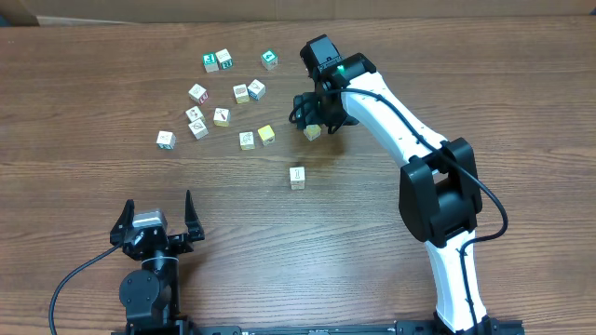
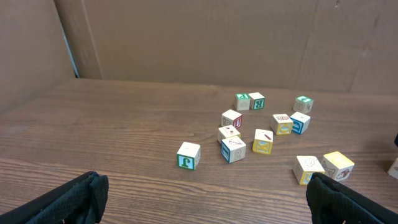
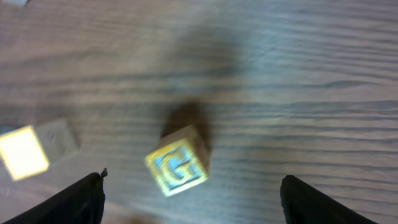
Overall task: Form a tower
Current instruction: 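Lower the right gripper over the yellow block at back-right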
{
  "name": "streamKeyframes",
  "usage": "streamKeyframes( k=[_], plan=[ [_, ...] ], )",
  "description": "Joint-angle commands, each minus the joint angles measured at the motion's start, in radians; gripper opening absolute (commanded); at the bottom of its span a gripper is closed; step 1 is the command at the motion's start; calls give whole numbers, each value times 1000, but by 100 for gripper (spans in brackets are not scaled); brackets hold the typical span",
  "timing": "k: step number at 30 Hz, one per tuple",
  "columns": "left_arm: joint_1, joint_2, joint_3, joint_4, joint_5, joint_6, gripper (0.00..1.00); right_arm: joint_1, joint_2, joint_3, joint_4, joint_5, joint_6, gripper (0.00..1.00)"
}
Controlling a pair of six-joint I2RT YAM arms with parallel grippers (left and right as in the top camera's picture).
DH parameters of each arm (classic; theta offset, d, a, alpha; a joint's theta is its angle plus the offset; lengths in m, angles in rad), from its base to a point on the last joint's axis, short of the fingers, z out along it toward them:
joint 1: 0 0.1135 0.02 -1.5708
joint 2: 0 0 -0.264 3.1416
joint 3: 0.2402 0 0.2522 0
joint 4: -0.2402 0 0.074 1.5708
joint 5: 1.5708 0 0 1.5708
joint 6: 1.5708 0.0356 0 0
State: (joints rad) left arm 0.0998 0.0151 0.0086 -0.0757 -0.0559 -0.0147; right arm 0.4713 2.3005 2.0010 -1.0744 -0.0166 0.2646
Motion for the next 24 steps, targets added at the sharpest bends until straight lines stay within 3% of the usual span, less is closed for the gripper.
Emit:
streamKeyframes(
  k=[1,9,16,24],
  plan=[
    [-2,-10,-3,2,1,23,99,-1,3,14,-6,-70,-107,87],
    [-2,-10,-3,2,1,23,100,-1,3,-21,-19,-6,-147,88],
    [-2,-10,-3,2,1,23,99,-1,3,-127,122,0,-207,87],
    [-2,-10,-3,2,1,23,100,-1,3,-151,211,0,-211,64]
  ],
)
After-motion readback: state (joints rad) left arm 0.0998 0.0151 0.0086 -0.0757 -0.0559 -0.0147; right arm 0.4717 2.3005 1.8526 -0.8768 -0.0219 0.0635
